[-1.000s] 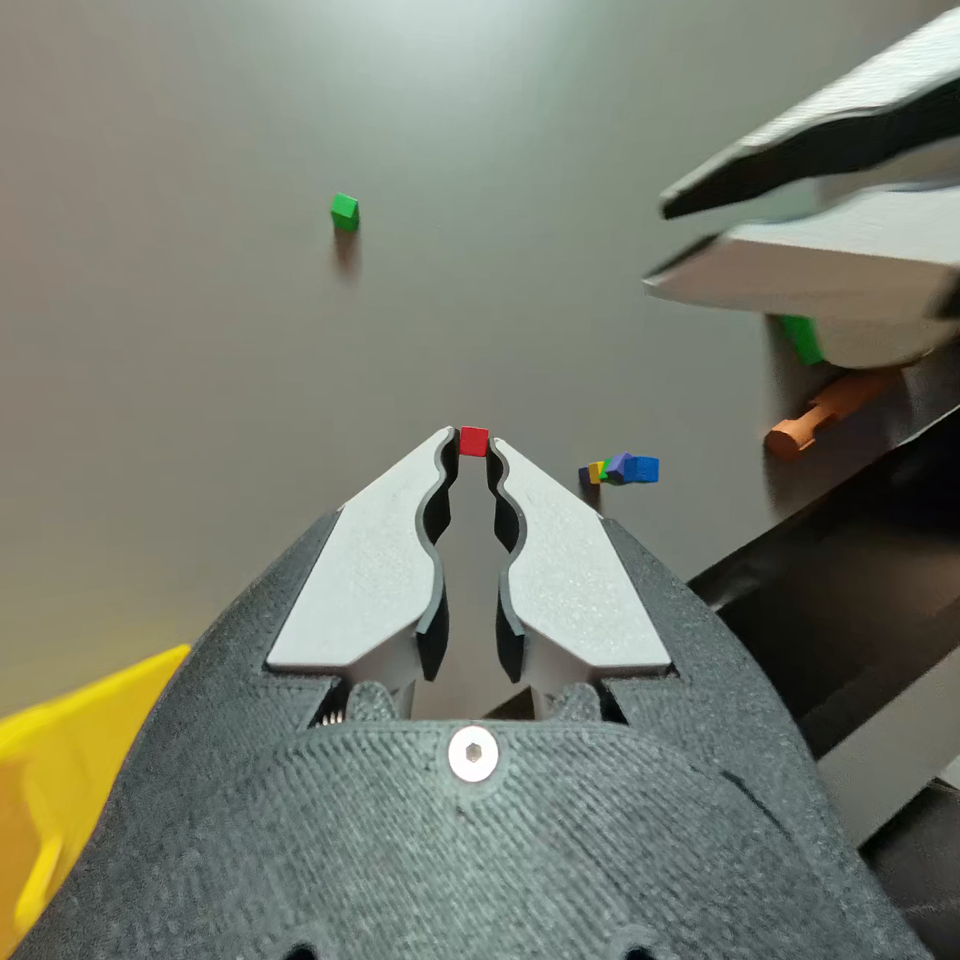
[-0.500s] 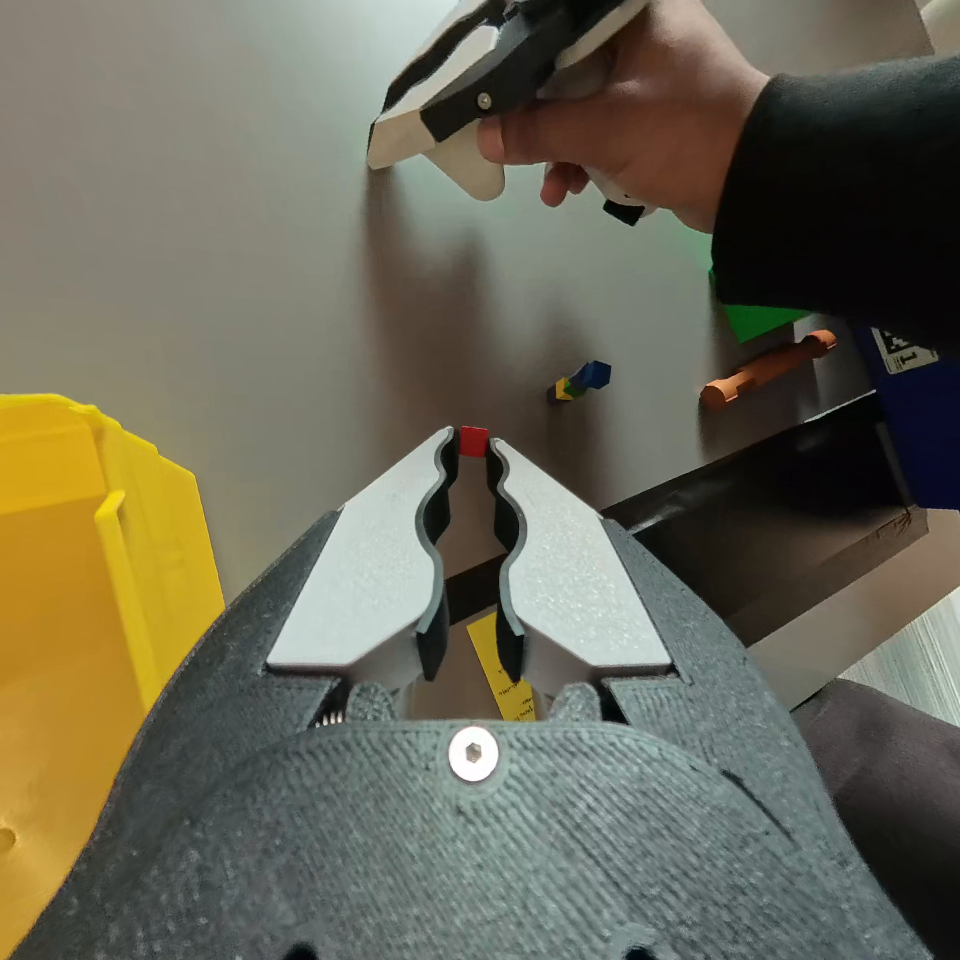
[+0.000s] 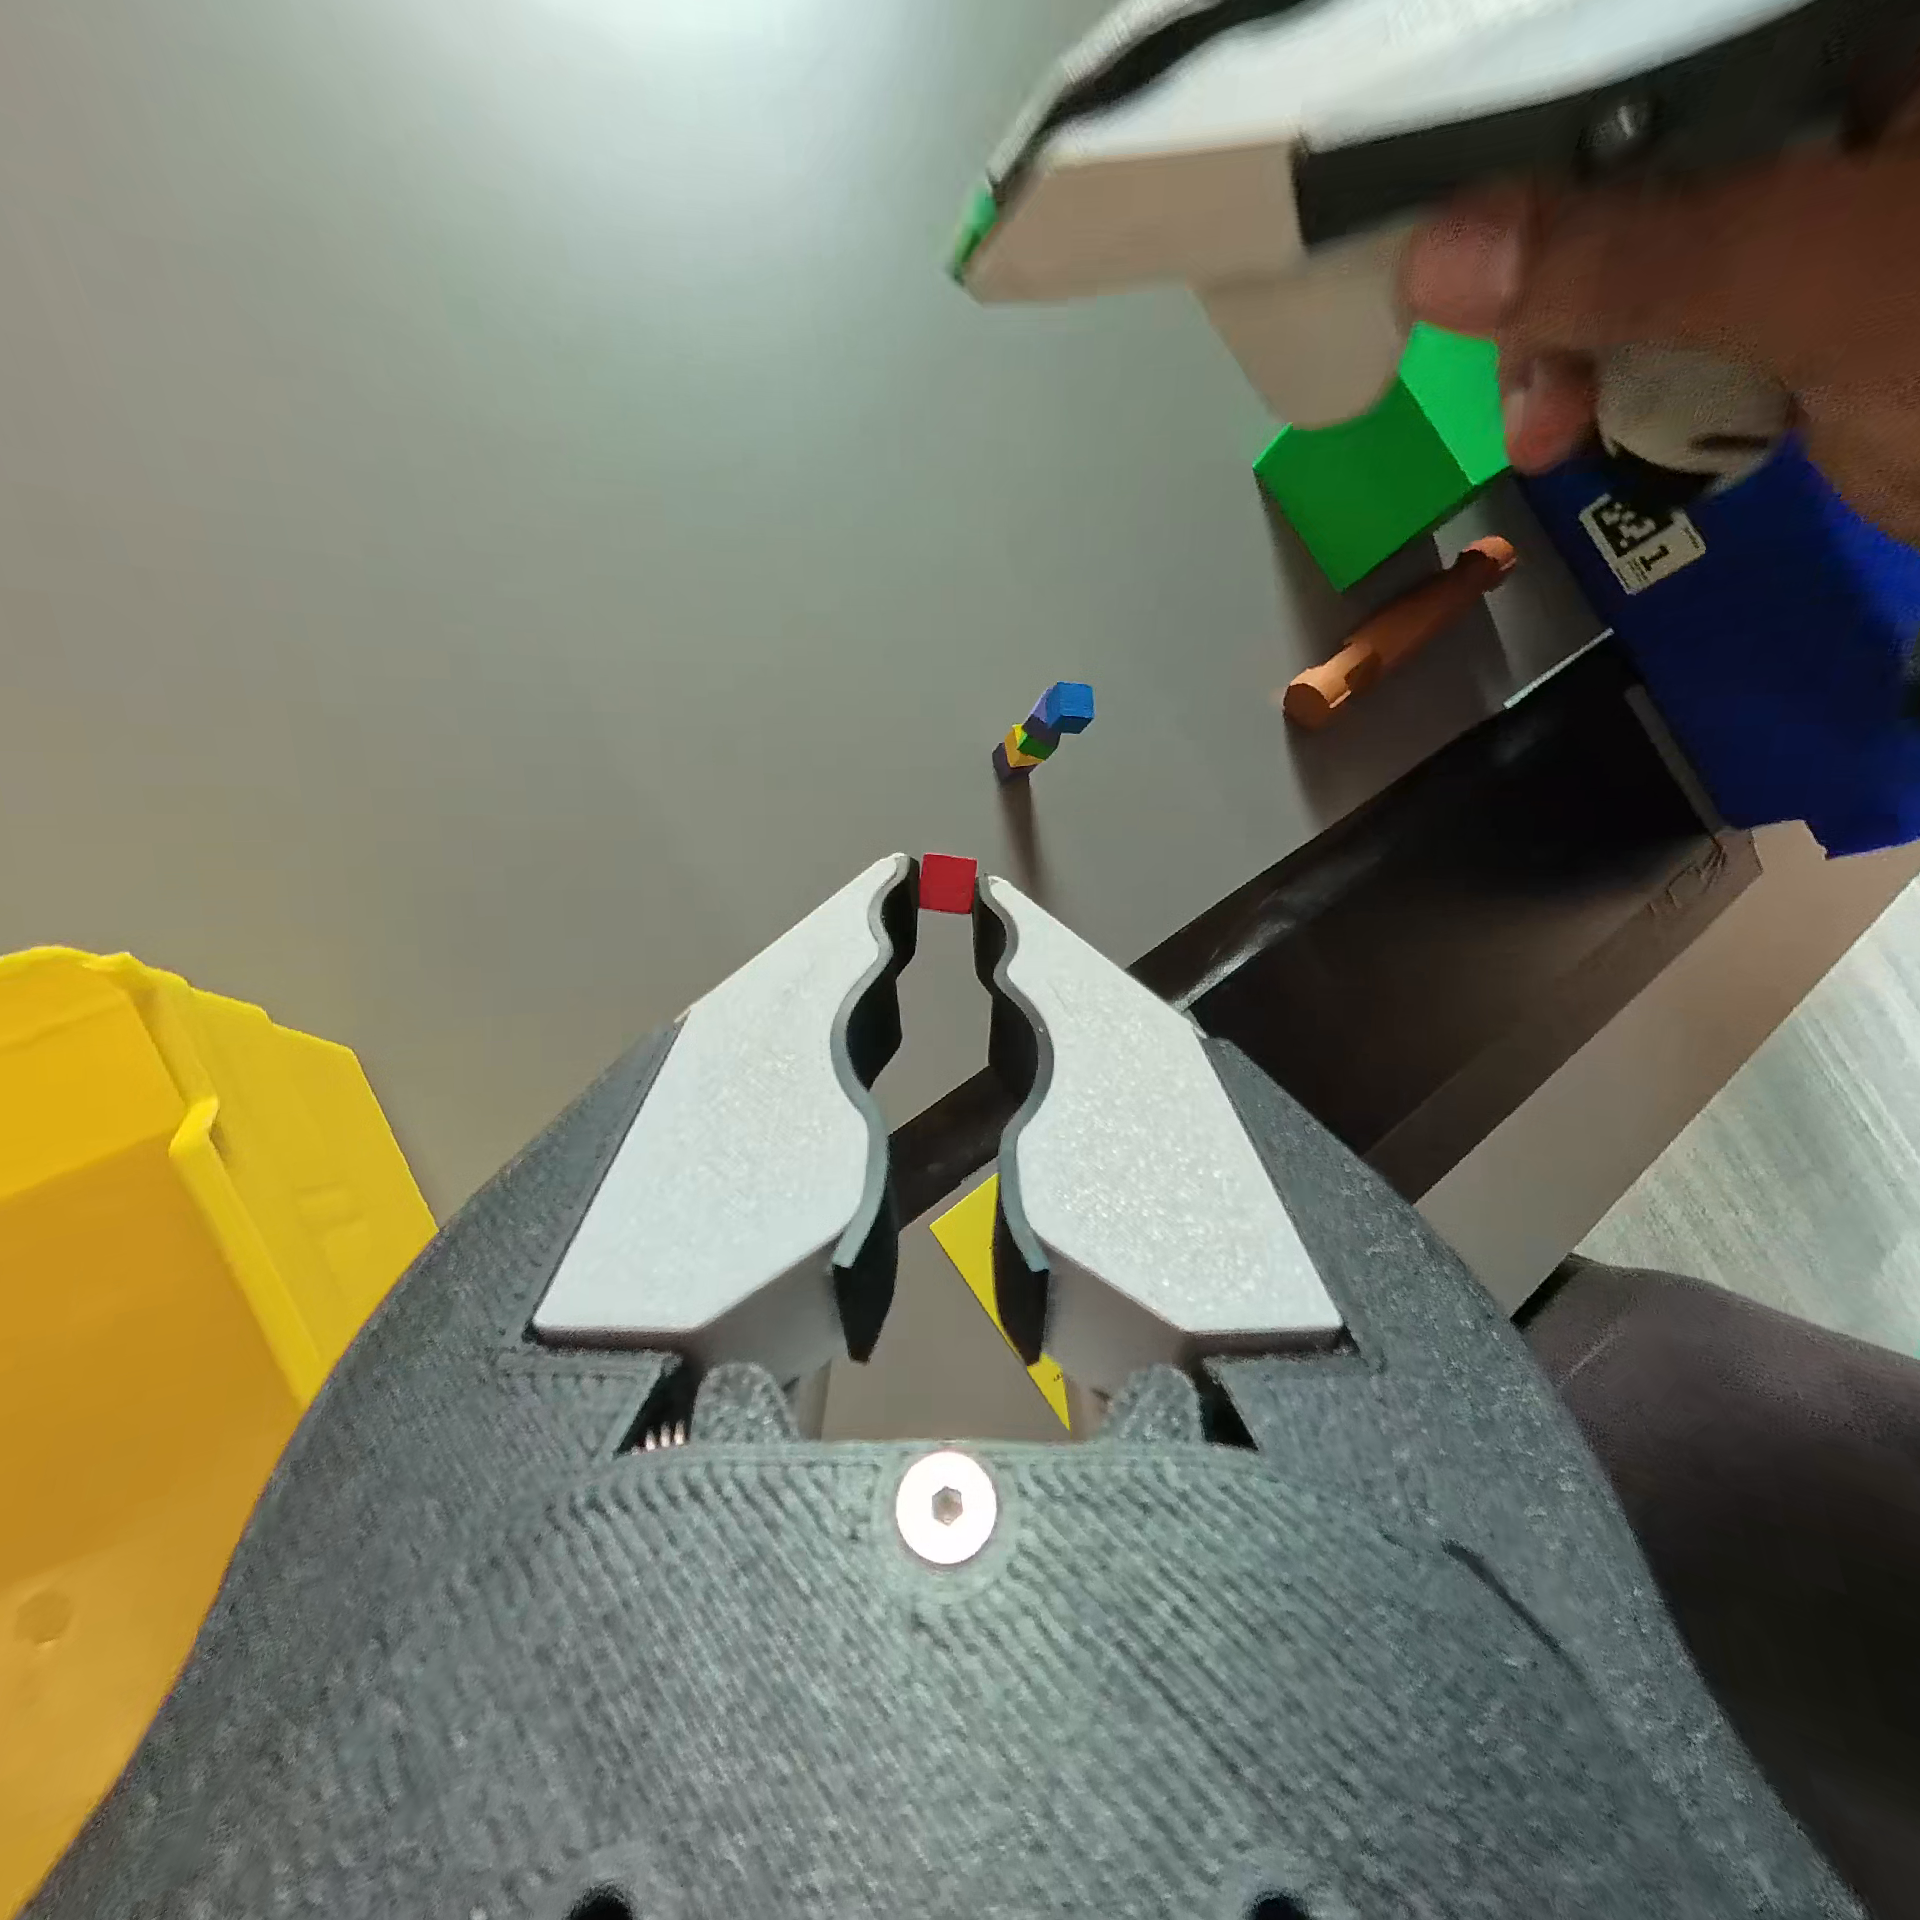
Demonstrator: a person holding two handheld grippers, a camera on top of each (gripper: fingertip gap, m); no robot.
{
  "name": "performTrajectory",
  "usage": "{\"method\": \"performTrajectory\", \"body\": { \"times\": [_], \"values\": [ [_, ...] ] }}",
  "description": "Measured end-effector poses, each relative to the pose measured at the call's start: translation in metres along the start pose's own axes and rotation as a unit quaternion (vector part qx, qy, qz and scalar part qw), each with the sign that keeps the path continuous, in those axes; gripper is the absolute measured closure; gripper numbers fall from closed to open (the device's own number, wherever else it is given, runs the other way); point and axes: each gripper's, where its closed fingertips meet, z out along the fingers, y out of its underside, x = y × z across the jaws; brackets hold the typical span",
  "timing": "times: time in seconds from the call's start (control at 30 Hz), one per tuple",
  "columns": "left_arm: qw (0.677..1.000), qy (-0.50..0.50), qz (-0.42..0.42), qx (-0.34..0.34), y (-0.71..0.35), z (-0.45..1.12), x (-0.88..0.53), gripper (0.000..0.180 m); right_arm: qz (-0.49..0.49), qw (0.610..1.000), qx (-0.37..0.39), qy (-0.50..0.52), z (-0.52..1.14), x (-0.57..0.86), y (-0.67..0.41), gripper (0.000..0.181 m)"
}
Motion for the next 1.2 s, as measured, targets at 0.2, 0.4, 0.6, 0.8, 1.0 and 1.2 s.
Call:
{"method": "performTrajectory", "body": {
  "times": [0.2, 0.4, 0.6, 0.8, 1.0, 1.2],
  "values": [
    [0.999, 0.021, 0.027, -0.003, 0.001, -0.003, 0.007, 0.173, -0.018, 0.998, -0.053, 0.010, -0.014, -0.030, 0.054, 0.172],
    [0.999, 0.026, 0.032, -0.008, 0.008, -0.005, 0.014, 0.173, -0.024, 0.997, -0.073, 0.012, -0.005, -0.041, 0.069, 0.172],
    [0.999, 0.028, 0.033, -0.011, 0.016, -0.010, 0.018, 0.173, -0.013, 0.996, -0.092, 0.018, 0.004, -0.042, 0.082, 0.172],
    [0.999, 0.027, 0.030, -0.012, 0.020, -0.013, 0.019, 0.173, -0.011, 0.996, -0.089, 0.017, 0.006, -0.044, 0.080, 0.172],
    [0.999, 0.026, 0.030, -0.010, 0.021, -0.015, 0.020, 0.173, -0.012, 0.995, -0.093, 0.022, 0.007, -0.044, 0.082, 0.164],
    [0.999, 0.028, 0.029, -0.008, 0.019, -0.013, 0.020, 0.173, 0.005, 0.997, -0.076, 0.032, -0.011, -0.045, 0.077, 0.156]
  ]
}}
